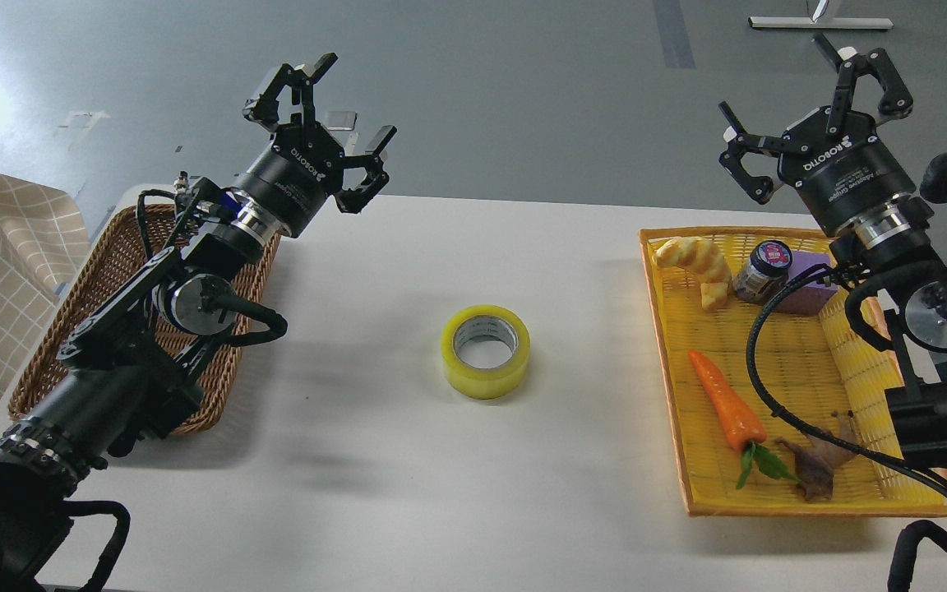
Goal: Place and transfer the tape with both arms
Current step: 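Raise the right gripper back above the tray, then reach the left gripper toward the tape roll on the table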
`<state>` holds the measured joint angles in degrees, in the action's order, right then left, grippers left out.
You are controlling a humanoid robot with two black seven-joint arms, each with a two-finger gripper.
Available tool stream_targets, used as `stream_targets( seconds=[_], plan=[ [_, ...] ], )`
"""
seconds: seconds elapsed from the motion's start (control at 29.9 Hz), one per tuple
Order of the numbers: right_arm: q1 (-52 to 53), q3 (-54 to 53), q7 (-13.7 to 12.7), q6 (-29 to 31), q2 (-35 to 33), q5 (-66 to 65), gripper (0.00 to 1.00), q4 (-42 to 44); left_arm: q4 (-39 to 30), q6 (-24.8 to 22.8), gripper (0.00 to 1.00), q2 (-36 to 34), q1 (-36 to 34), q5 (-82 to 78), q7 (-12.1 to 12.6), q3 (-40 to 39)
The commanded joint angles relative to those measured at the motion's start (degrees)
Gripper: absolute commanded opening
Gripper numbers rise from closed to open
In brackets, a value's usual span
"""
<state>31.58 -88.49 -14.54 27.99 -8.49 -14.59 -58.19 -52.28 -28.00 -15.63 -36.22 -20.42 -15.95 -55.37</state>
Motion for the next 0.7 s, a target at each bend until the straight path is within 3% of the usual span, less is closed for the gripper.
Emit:
stream_targets(
  seconds=[0.0,0.4,0.5,0.57,0.67],
  plan=[
    [0.1,0.1,-0.1,0.0,-0.3,0.0,1.00,-0.1,0.0,0.0,1.00,0.1,0.1,-2.1,-0.6,0.2],
    [0.2,0.5,-0.1,0.0,0.8,0.1,1.00,-2.4,-2.1,0.0,1.00,-0.6,-0.2,-12.4,-1.2,0.0],
    [0.1,0.4,-0.1,0.0,0.8,0.1,1.00,-2.6,-5.7,0.0,1.00,-2.3,0.5,-17.3,-2.9,0.0],
    [0.1,0.4,-0.1,0.0,0.8,0.1,1.00,-2.6,-11.0,0.0,1.00,-4.5,0.7,-22.2,-6.1,0.1],
    [0.0,0.5,-0.1,0.0,0.8,0.1,1.00,-2.7,-15.9,1.0,1.00,-7.0,0.7,-25.9,-7.3,0.3]
  ],
)
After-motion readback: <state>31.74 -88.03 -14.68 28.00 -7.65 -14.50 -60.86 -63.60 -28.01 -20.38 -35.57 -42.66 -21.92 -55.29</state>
